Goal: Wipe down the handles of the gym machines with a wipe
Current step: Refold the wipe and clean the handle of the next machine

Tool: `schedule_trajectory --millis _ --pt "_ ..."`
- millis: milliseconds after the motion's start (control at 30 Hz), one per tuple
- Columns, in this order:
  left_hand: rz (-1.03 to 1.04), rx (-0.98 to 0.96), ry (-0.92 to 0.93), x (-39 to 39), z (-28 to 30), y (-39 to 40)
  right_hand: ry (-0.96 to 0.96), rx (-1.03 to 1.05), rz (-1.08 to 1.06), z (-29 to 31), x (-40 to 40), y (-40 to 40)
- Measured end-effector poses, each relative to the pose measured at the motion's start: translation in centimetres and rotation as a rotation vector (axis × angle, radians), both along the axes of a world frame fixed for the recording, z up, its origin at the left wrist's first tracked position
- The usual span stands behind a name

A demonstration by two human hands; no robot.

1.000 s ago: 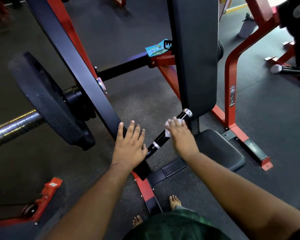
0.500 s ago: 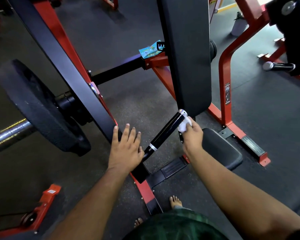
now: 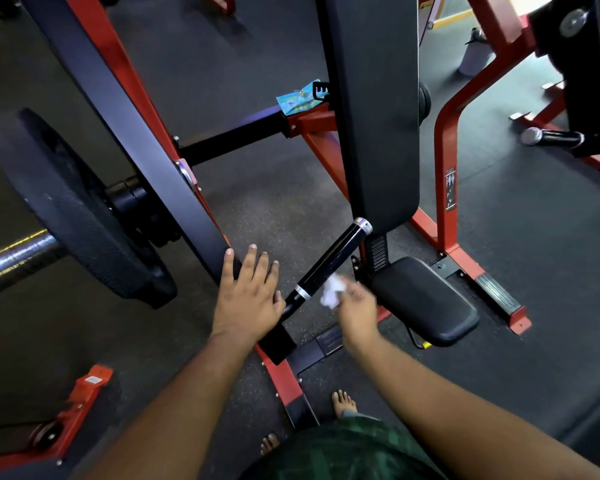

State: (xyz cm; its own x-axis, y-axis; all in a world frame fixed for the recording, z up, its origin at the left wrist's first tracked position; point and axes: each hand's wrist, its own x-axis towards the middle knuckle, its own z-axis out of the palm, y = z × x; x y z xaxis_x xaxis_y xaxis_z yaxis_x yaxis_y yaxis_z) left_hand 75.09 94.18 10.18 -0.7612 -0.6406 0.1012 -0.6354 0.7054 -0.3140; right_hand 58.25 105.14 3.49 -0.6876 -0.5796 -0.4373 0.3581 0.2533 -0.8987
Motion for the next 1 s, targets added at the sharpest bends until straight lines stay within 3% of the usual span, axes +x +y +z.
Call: schedule_trajectory --millis 67,133,333,533,600,733,833,1000 --pt "0.003 0.005 -0.009 0.1 0.1 0.0 0.047 -0.034 -0.199 1.3 -3.7 -2.4" --pt "0.004 0.009 -0.021 0.1 0.1 0.1 0.049 -0.06 -0.269 3.2 -5.6 -4.4" --pt "0.015 0.009 -0.019 0.0 0.1 0.0 0.007 0.039 -0.166 2.5 -0.6 -3.6" --pt "0.016 0.023 -0.03 -0.1 0.3 0.1 -0.271 0.141 0.212 -0.9 1.1 -0.3" --pt "0.022 0.022 -0.047 0.0 0.3 0.1 -0.337 0.156 0.073 -0.5 -2.1 -0.9" --pt "0.028 0.014 -0.071 0.0 0.5 0.2 -0.363 -0.041 -0.193 1.5 -6.7 -4.8" --pt "0.028 0.013 -0.066 0.0 0.5 0.2 -0.444 -0.102 -0.176 1.3 -5.5 -5.9" --pt "0.016 0.015 -0.034 0.0 0.3 0.1 -0.491 0.006 0.069 -0.5 0.0 -1.9"
